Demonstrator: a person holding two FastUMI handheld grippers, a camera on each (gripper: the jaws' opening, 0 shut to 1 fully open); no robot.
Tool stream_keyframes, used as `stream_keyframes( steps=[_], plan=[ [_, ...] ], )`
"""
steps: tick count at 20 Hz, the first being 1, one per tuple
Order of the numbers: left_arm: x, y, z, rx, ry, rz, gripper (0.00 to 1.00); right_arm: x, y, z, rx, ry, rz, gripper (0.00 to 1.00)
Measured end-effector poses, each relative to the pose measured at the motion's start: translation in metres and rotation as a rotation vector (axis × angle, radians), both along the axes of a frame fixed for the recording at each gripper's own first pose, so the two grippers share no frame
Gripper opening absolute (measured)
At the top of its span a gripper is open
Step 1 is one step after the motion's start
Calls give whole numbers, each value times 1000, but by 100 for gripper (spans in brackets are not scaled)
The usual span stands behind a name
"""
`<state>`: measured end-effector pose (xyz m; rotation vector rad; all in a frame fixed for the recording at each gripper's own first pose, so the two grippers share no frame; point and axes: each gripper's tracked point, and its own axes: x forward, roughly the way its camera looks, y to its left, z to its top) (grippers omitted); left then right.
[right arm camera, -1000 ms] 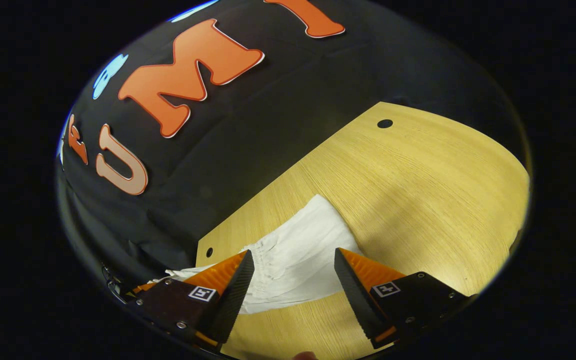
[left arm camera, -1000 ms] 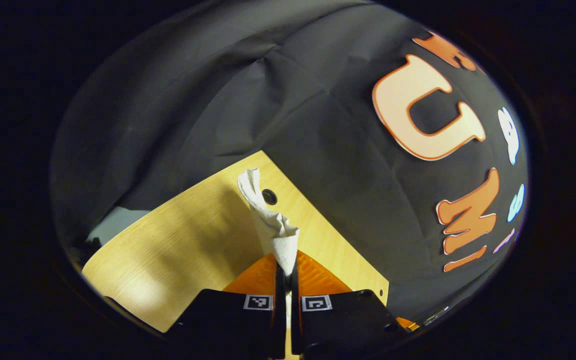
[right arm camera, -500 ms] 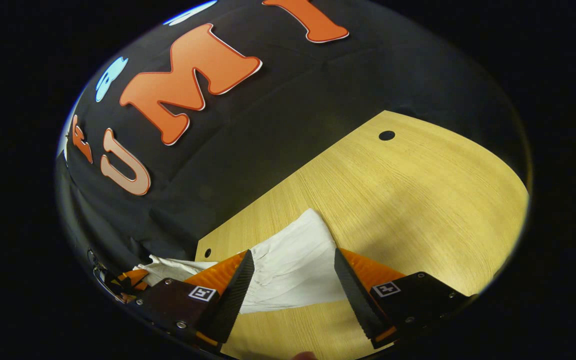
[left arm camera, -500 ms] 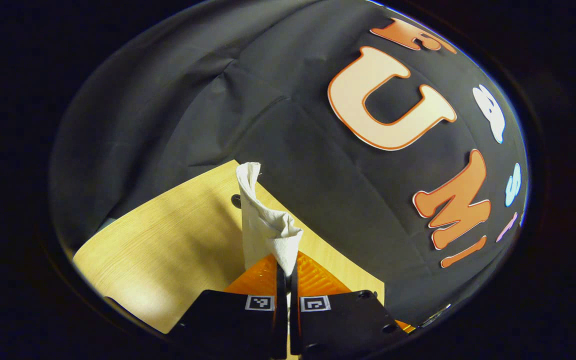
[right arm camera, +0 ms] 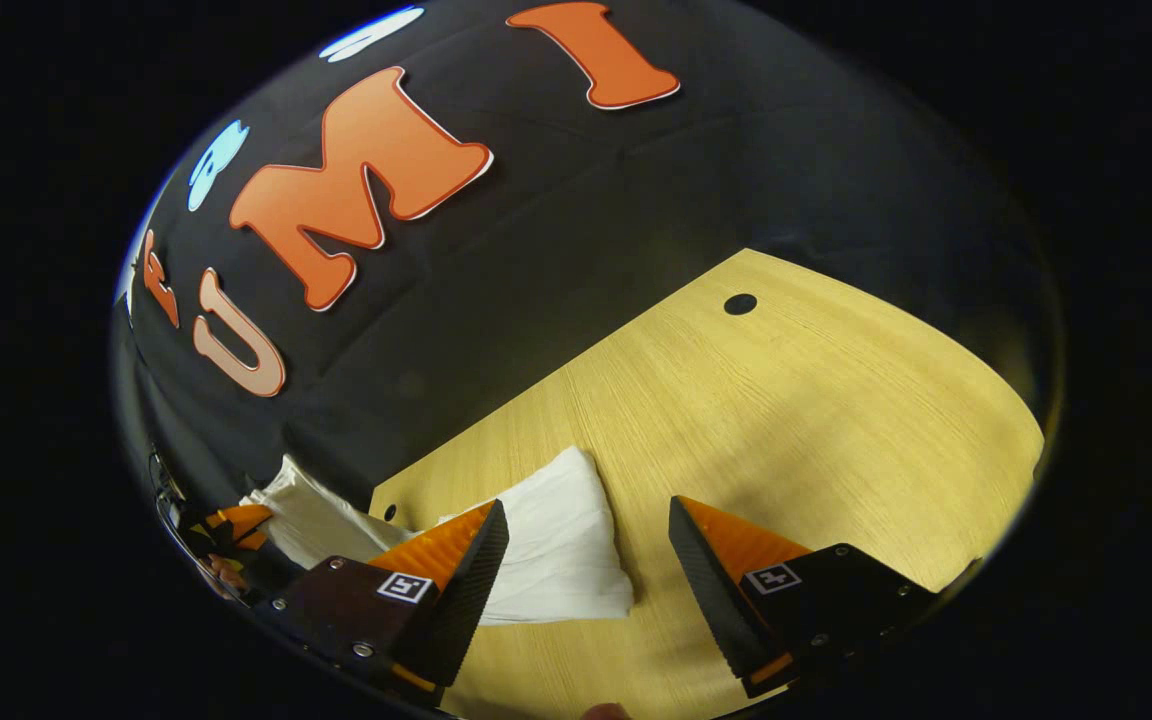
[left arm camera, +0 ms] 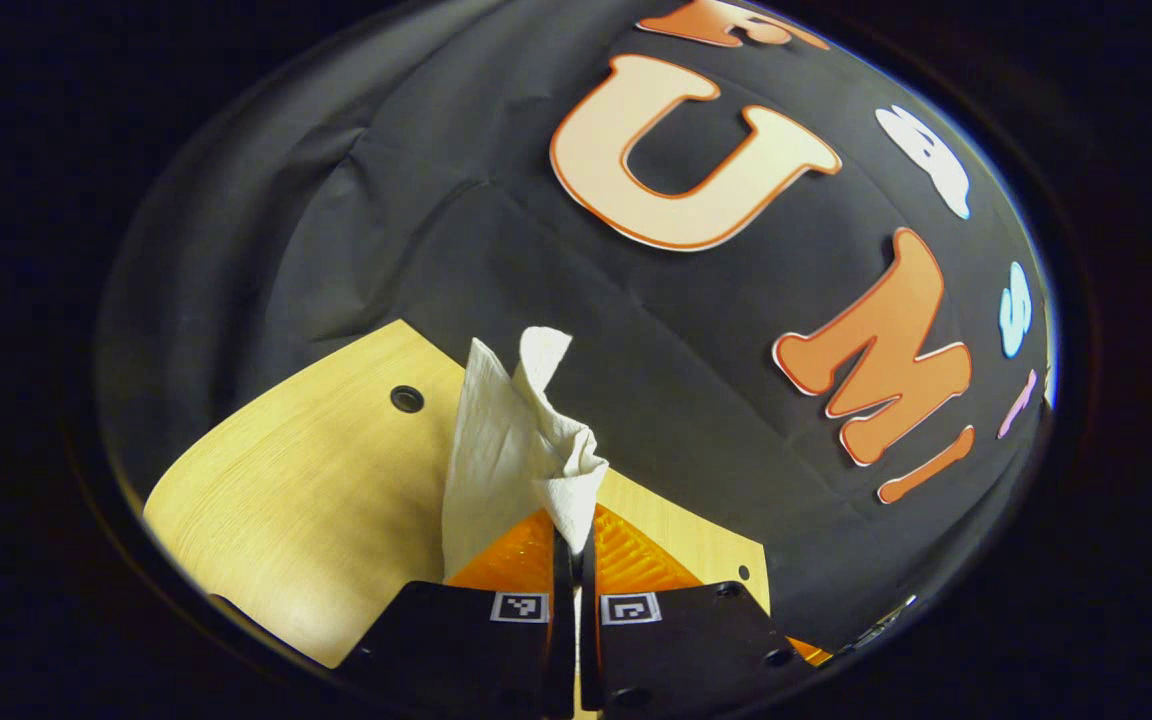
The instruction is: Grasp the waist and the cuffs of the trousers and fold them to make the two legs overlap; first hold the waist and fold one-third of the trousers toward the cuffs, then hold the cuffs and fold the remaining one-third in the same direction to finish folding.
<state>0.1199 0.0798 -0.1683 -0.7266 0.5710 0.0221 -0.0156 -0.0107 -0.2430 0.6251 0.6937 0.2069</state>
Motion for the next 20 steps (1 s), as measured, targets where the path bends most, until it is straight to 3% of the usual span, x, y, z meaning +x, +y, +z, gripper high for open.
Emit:
stream_keyframes(
  steps=[20],
  plan=[
    [19,-218,1,105,25,-278,5,5,-77,-32,-5,40,26,98]
  ],
)
